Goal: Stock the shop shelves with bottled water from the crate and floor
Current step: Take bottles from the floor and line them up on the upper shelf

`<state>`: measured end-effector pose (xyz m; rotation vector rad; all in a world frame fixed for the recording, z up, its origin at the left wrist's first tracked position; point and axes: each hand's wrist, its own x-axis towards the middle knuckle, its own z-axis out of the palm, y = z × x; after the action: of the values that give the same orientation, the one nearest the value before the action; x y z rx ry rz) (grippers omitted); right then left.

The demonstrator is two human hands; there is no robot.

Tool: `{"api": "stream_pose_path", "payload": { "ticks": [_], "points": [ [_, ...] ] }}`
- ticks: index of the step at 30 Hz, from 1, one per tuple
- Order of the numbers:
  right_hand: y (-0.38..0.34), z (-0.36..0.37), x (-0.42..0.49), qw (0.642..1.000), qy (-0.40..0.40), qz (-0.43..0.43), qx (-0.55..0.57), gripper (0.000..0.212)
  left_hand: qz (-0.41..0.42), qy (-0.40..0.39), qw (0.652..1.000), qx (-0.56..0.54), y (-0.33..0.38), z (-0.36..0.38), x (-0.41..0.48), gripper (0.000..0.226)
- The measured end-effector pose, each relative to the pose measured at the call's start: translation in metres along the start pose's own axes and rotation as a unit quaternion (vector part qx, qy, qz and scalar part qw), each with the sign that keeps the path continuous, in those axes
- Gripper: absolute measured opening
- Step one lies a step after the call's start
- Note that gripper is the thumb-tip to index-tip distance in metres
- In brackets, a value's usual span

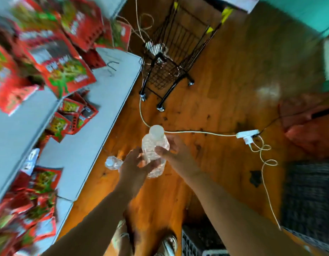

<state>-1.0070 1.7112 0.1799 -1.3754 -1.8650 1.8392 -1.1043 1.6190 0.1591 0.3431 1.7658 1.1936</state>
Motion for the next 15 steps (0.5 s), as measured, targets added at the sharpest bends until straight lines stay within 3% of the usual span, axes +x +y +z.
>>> {"api": "stream_pose_path", "payload": {
  "ticks": [5, 11, 15],
  "points": [
    [-0.14, -0.021, -0.065, 0.996, -0.049, -0.034, 0.061, 0.008, 0.084, -0.053, 0.993, -0.062, 0.124, -0.039, -0.072, 0.031],
    [-0.257, -0.025, -0.133, 0.979, -0.11, -0.148, 0.083, 0.029, 0.165, -0.05, 0.981, -0.086, 0.23, -0.091, -0.155, 0.036],
    [-0.297, -0.014, -0.171, 0.961, -0.133, -0.241, 0.026, 0.064, 0.23, -0.025, 0.97, -0.079, 0.273, -0.122, -0.213, 0.037]
  ]
}}
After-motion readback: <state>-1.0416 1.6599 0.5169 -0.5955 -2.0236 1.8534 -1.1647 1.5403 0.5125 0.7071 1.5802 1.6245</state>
